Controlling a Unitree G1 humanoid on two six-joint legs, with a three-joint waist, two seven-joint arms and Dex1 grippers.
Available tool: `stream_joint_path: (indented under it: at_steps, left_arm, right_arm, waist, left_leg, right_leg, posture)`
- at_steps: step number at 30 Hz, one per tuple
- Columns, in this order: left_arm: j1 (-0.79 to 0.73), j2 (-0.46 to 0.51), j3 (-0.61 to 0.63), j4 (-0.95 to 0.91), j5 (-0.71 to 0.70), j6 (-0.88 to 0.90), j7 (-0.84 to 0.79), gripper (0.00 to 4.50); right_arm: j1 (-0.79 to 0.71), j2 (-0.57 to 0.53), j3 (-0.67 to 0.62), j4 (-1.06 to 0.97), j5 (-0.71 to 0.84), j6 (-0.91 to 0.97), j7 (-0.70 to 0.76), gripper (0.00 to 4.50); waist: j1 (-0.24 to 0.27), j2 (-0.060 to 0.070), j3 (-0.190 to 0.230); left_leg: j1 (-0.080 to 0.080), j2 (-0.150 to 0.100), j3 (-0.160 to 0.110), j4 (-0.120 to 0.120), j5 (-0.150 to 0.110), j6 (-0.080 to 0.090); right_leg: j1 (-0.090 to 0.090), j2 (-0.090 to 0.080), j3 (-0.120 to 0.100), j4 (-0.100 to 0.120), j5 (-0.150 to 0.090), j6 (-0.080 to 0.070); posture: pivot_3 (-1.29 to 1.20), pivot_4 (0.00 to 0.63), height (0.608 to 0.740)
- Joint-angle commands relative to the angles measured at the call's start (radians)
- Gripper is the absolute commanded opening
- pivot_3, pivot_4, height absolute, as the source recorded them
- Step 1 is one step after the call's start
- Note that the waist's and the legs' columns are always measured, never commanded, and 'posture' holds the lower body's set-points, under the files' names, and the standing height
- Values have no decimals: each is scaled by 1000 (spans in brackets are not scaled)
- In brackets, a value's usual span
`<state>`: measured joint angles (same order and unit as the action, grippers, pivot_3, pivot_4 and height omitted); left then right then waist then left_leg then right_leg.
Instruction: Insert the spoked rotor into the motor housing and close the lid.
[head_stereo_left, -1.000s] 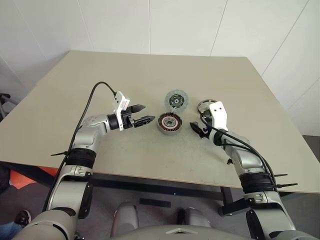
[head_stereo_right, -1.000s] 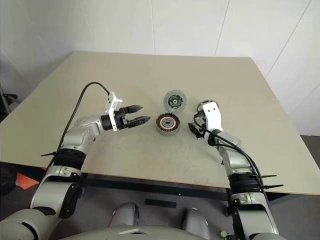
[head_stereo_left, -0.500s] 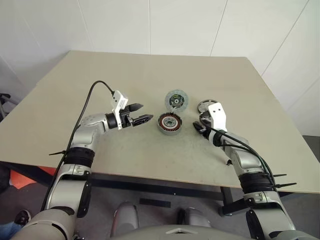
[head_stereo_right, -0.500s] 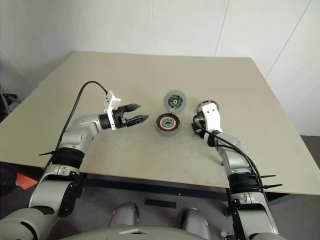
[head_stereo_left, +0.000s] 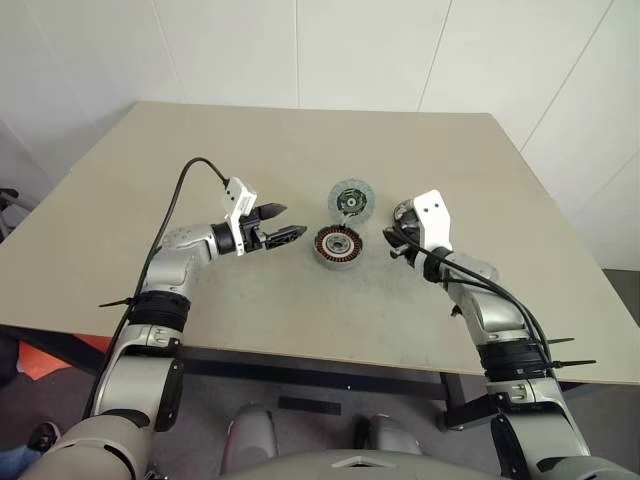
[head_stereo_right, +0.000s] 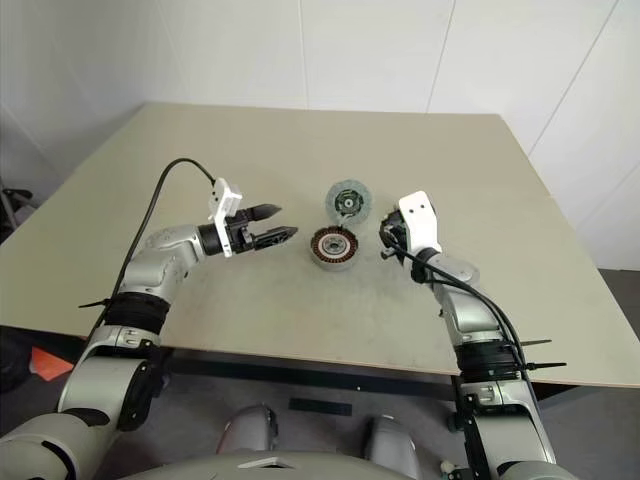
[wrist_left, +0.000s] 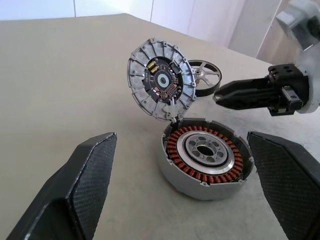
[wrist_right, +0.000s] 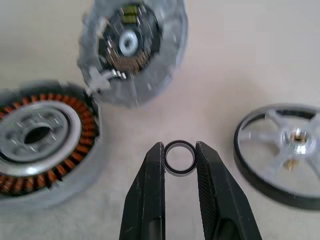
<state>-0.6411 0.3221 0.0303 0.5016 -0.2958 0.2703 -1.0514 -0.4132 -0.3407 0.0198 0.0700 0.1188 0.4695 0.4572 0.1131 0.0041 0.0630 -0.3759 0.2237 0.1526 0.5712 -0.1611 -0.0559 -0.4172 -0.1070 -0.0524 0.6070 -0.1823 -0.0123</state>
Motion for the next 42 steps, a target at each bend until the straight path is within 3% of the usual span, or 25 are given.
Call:
stream_joint_path:
  at_steps: [1, 15, 33, 42]
  left_arm:
    - [-15, -2, -4, -32, -12, -8, 1, 4429]
    - [-5, 37, 10, -46, -22, 1, 4, 4429]
    - [-10, 73, 25, -22, -25, -13, 17, 4429]
    - [-7, 77, 25, -21, -23, -19, 22, 4429]
  right_arm:
    - [-42, 29, 42, -96, 19, 25, 19, 563]
    - [-51, 121, 125, 74, -9, -10, 22, 563]
    - [-10, 146, 131, 65, 3, 22, 24, 563]
    - [-15, 138, 137, 29, -10, 6, 22, 3629]
  waist:
    - [-5, 0, 0]
    - [-16, 0, 0]
    - [-16, 0, 0]
    - [-16, 0, 0]
  left_leg:
    - [0, 0, 0, 0, 0, 0]
    - [0, 0, 0, 0, 1, -2]
    - [0, 0, 0, 0, 1, -2]
    - [6, 0, 0, 0, 1, -1]
  right_leg:
    - [0, 0, 0, 0, 0, 0]
    - [0, 0, 0, 0, 0, 0]
    - [1, 0, 0, 0, 0, 0]
    - [7, 0, 0, 0, -1, 1]
  posture:
    - [0, 0, 740]
    - [0, 0, 740]
    - [0, 0, 740]
    - [0, 0, 740]
